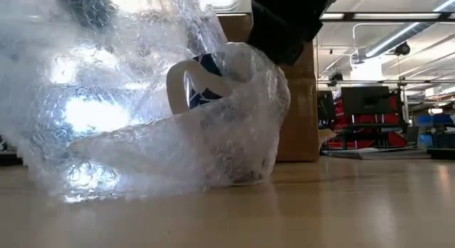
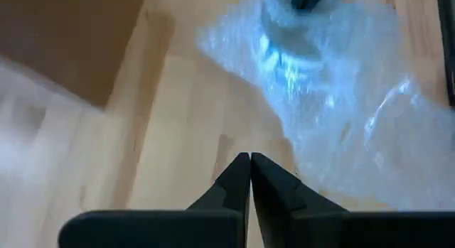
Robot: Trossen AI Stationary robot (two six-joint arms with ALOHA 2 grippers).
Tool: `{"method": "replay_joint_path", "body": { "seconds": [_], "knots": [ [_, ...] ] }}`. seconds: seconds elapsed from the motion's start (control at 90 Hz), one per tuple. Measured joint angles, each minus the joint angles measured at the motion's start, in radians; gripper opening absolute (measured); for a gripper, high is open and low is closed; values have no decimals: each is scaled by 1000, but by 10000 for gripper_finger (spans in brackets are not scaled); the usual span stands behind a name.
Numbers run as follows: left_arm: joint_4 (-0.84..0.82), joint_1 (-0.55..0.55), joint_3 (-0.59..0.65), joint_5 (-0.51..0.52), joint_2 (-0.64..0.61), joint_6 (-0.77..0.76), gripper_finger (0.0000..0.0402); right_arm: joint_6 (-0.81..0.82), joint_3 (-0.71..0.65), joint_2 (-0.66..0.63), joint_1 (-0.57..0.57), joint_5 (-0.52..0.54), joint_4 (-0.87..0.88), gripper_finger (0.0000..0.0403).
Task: Wrap mug
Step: Wrap the blue mug in bubble wrap
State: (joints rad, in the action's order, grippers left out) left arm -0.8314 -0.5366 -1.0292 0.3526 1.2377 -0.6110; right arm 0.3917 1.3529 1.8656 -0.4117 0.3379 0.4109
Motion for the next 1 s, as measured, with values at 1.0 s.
{"method": "replay_joint_path", "body": {
  "seconds": [1.0],
  "knots": [
    [918,167,27,-178,487,305,0,-9,45,-58,6,-2,119,0]
  ]
}}
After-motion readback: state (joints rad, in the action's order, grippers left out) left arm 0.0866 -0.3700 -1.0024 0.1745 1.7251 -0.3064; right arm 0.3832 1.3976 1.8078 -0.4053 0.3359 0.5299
